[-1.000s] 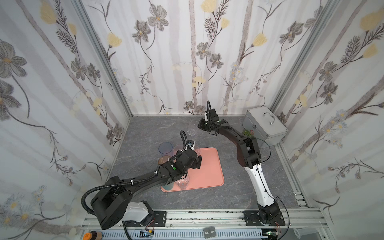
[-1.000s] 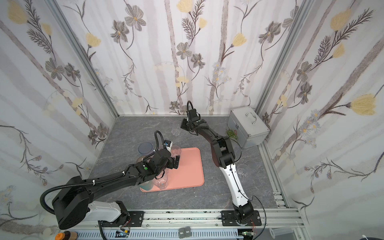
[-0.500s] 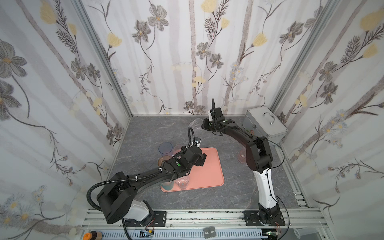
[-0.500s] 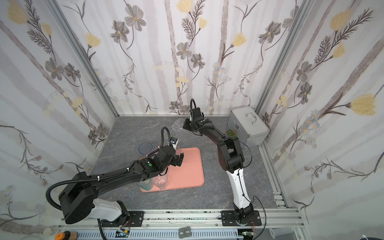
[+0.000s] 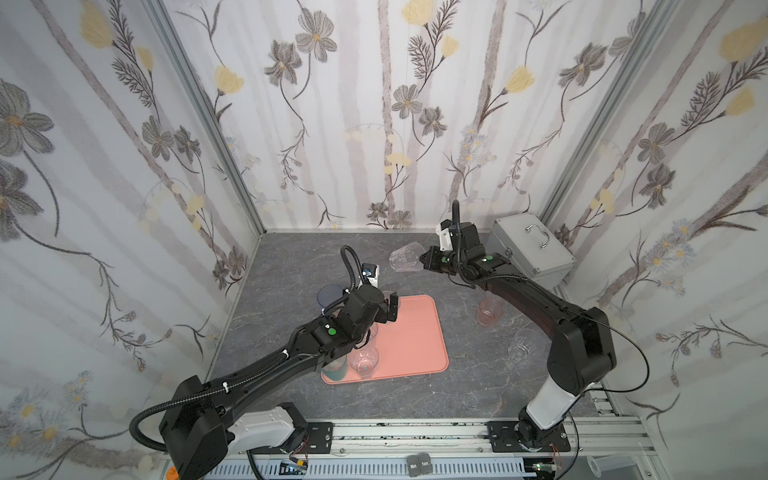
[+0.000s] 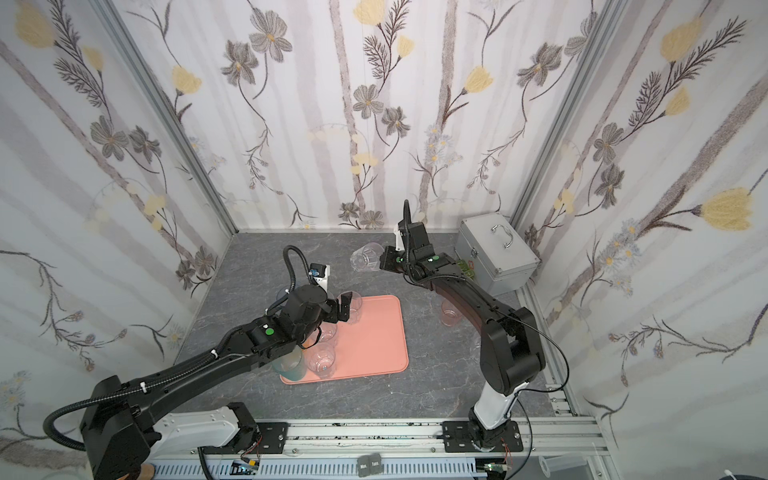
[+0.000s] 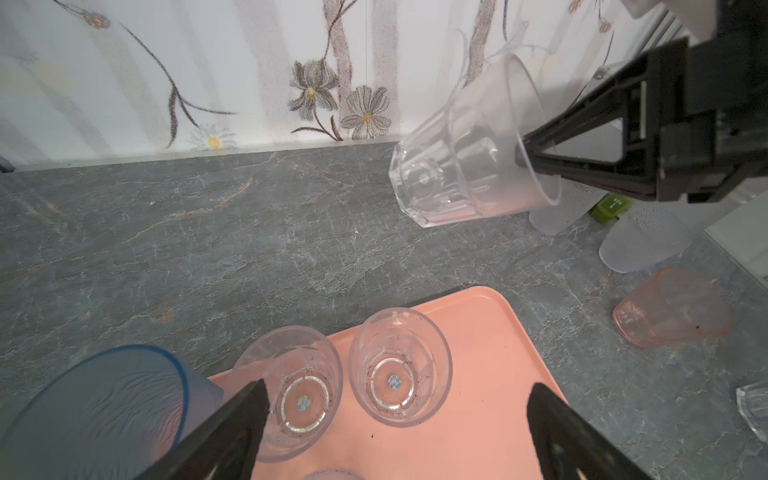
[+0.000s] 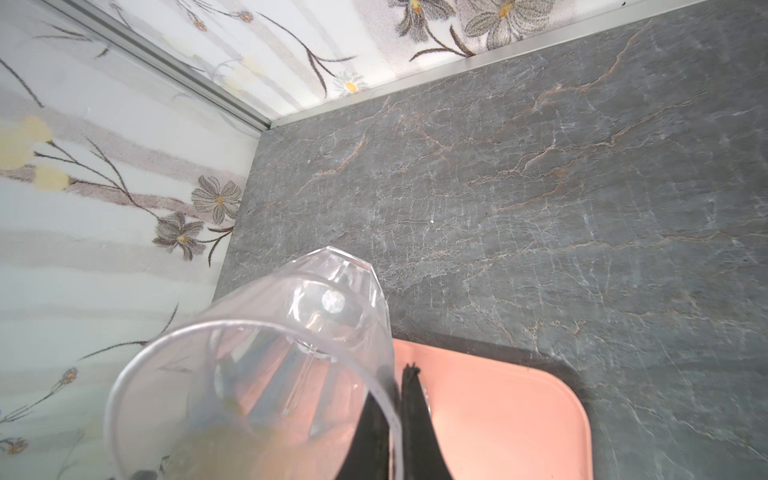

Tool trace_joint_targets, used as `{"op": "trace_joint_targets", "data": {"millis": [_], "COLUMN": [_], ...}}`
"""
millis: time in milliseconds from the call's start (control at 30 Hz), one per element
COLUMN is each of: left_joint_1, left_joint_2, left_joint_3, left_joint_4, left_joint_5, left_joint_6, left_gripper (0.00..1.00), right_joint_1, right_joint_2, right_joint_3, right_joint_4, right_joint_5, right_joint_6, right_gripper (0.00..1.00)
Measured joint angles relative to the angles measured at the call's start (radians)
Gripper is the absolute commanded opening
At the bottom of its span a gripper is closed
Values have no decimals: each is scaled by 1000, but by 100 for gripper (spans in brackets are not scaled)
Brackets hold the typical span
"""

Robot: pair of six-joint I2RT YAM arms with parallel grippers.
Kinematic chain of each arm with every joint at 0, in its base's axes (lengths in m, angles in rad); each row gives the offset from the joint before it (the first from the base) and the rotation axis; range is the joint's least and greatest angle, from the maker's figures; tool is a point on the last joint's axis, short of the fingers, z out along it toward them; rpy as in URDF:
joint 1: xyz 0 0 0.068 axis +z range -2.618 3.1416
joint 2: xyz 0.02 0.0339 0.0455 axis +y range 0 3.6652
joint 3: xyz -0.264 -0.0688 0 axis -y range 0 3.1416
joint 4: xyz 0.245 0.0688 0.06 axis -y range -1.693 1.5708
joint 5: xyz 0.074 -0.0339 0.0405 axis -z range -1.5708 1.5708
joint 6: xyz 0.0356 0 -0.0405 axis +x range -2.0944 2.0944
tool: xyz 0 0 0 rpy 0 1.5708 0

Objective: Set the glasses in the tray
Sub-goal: 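Carry the clear glass onto the tray and lower it among the glasses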

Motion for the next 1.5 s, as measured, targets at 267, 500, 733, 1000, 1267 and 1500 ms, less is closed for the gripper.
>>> {"op": "trace_joint_targets", "data": {"millis": [267,500,733,1000,1267,1500], "left_joint_1": [-9,-58,-71,-71,-71,-70], "left_joint_2": [-97,-148,-133,-124,-178,-163], "left_joint_3": [-26,-46,-63,-79,-124,-126], "left_joint_4": [-130,-262,-330,-337,-350,-350], "left_joint_5": [47,84,72,42,27,11], "left_joint_6": [-74,-127,-135,-120,-131,-132], "left_gripper": [96,96,98,99,100,100], "right_joint_1": [35,142,294,397,420,420], "right_joint_2": [-216,-339,-261,-62,85,135], "right_joint_3": [-149,-274,-315,-207,-96,-44], "right_joint_4": [-124,-278,-352,-378,-385,-406], "right_joint_5": [79,209,296,335,353,369], "right_joint_6": [-61,-86,-86,-88,-105,-112], "right_gripper": [0,0,0,3,3,4]}}
